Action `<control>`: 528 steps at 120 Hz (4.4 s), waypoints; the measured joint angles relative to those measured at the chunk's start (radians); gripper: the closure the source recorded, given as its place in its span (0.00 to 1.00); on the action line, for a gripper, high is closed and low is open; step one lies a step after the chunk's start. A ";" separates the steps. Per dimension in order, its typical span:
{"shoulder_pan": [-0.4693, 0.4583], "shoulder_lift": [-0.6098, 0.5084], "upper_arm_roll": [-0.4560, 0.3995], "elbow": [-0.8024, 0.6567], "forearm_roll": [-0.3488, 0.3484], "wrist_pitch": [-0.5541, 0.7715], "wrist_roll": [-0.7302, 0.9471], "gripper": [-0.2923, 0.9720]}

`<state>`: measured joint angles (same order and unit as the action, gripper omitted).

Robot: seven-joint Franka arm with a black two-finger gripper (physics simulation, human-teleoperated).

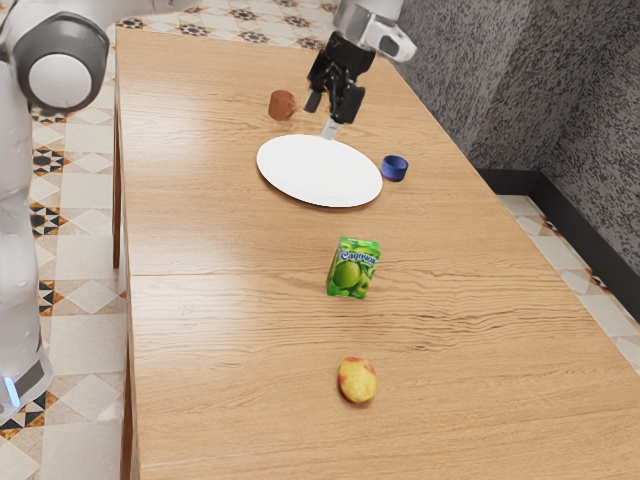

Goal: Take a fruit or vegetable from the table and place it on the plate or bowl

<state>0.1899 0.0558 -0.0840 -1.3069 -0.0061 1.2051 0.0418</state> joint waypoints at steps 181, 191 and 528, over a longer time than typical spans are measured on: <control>-0.137 -0.039 -0.347 -0.367 -0.036 0.485 -1.051 0.23; -0.165 -0.076 -0.353 -0.444 -0.070 0.553 -1.093 0.23; -0.122 -0.007 -0.397 -0.701 -0.101 0.945 -1.360 0.23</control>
<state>0.0681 0.0489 -0.4806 -2.0077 -0.1074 2.1503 -1.3179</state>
